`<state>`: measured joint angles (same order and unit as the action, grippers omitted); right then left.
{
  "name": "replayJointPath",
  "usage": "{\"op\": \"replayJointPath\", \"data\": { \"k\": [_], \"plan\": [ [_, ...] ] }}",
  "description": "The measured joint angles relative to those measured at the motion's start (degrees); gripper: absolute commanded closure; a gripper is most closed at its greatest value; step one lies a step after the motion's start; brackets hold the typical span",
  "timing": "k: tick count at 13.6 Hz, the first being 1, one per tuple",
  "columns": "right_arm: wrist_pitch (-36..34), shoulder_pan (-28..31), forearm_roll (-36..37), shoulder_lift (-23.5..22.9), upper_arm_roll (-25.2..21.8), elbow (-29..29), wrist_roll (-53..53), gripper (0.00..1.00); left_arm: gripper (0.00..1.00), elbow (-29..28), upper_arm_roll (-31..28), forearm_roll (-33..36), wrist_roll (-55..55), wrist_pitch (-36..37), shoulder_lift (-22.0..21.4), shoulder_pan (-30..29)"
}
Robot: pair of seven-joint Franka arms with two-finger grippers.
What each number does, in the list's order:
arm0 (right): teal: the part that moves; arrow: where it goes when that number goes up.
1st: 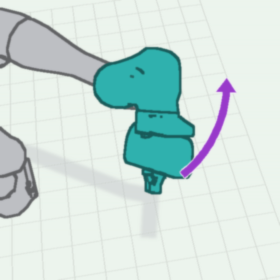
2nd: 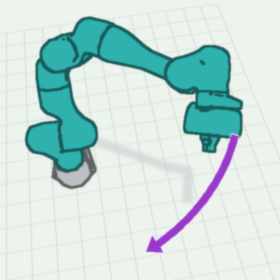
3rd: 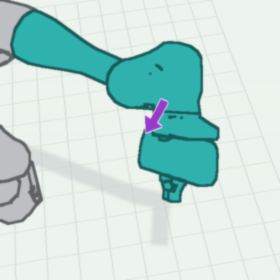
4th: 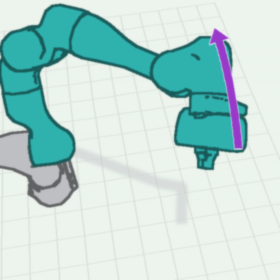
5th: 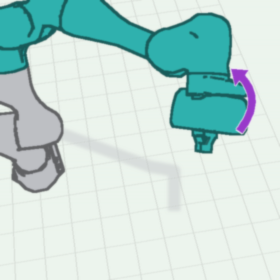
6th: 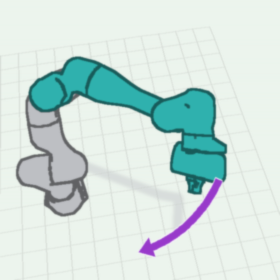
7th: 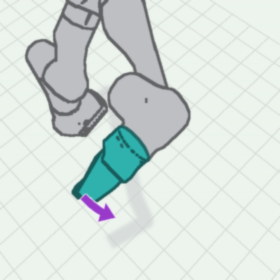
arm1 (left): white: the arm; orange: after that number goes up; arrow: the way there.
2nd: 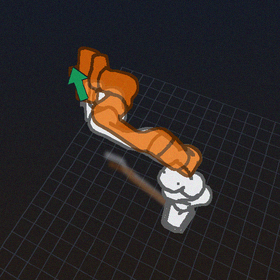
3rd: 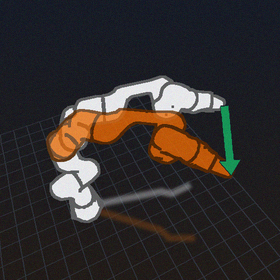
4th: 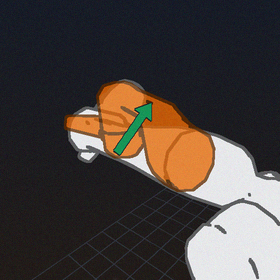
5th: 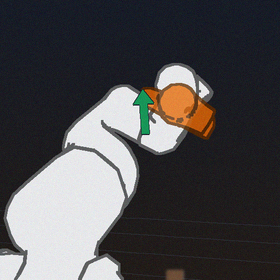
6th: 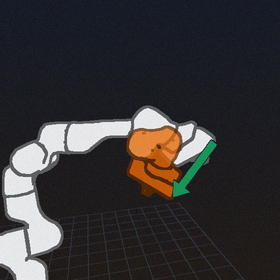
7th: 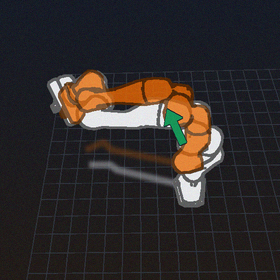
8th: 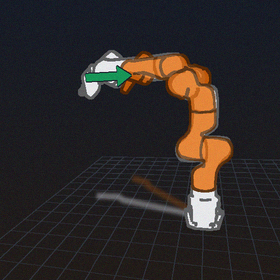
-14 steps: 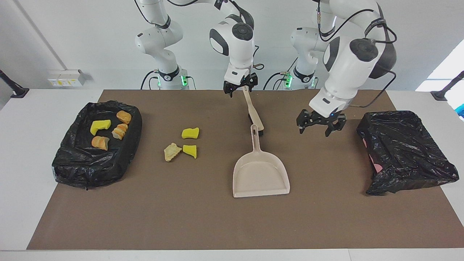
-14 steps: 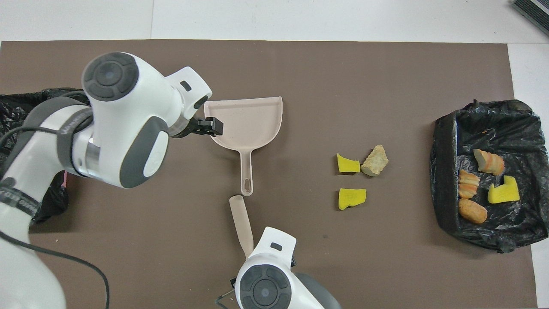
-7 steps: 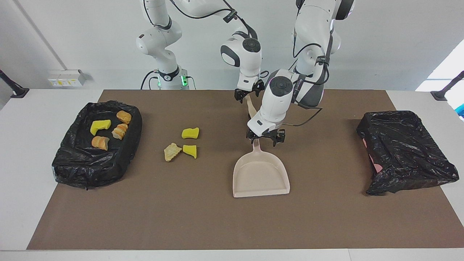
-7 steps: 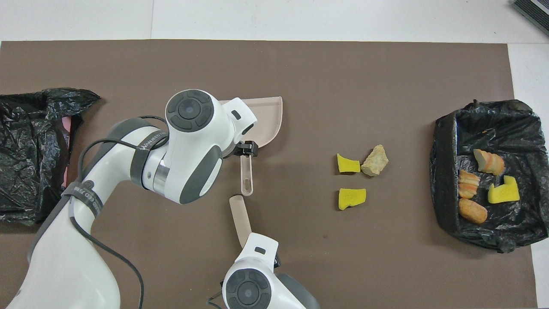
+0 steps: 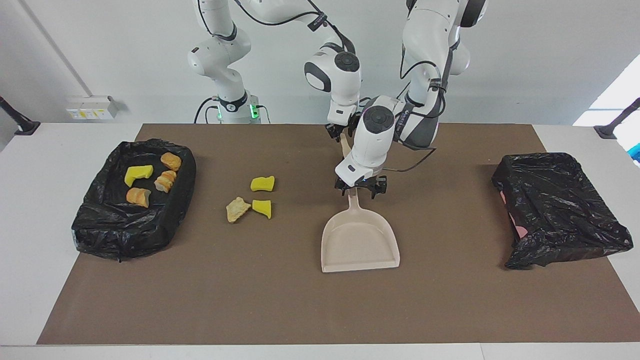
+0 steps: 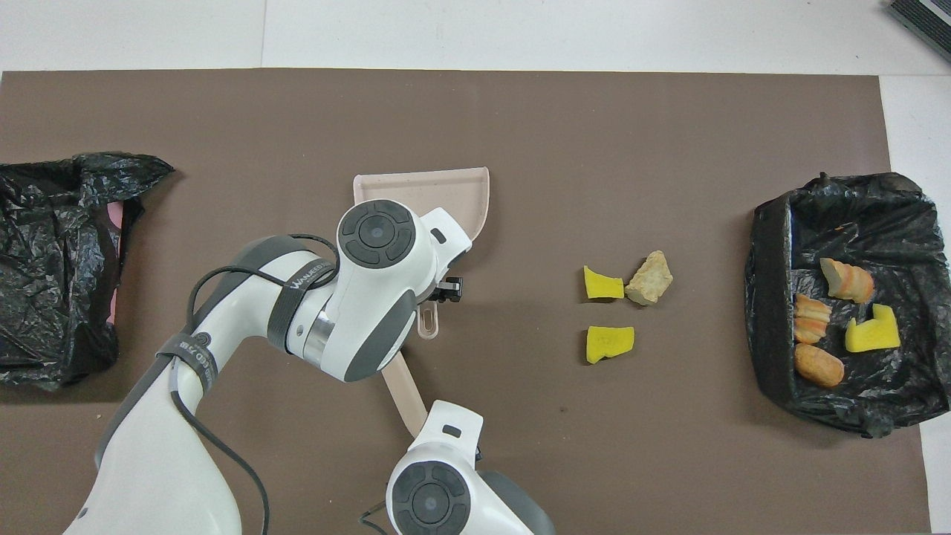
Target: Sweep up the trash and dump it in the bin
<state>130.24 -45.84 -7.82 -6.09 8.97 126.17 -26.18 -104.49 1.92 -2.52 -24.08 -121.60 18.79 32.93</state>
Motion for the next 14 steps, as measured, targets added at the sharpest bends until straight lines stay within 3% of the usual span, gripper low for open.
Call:
{"op": "replayJointPath", "data": {
  "k": [1, 4, 6, 11, 14],
  "plan": [
    [-0.9, 0.0, 0.0, 0.0, -0.1, -0.2, 0.0, 1.00, 1.00, 0.0, 0.0, 0.0, -0.2, 0.0, 0.0, 0.0],
    [-6.0, 0.6, 0.0, 0.9, -0.2, -1.4, 0.0, 1.00, 1.00, 0.0, 0.0, 0.0, -0.5, 0.1, -0.2, 0.0],
    [-10.7, 2.5, 0.1, 4.0, -0.3, -1.8, 0.0, 1.00, 1.00, 0.1, -0.2, 0.0, -0.6, 0.1, -0.3, 0.0],
    [-22.6, 14.2, 0.3, 15.3, -0.6, -1.2, 5.5, 1.00, 1.00, 3.3, -1.7, 0.1, -0.5, 1.0, -1.0, -0.7],
    [-23.8, 22.6, 2.1, 17.1, -0.7, -0.6, 10.1, 1.00, 1.00, 5.9, -1.9, 2.5, 3.6, 4.6, -2.2, -2.9]
  ]
}}
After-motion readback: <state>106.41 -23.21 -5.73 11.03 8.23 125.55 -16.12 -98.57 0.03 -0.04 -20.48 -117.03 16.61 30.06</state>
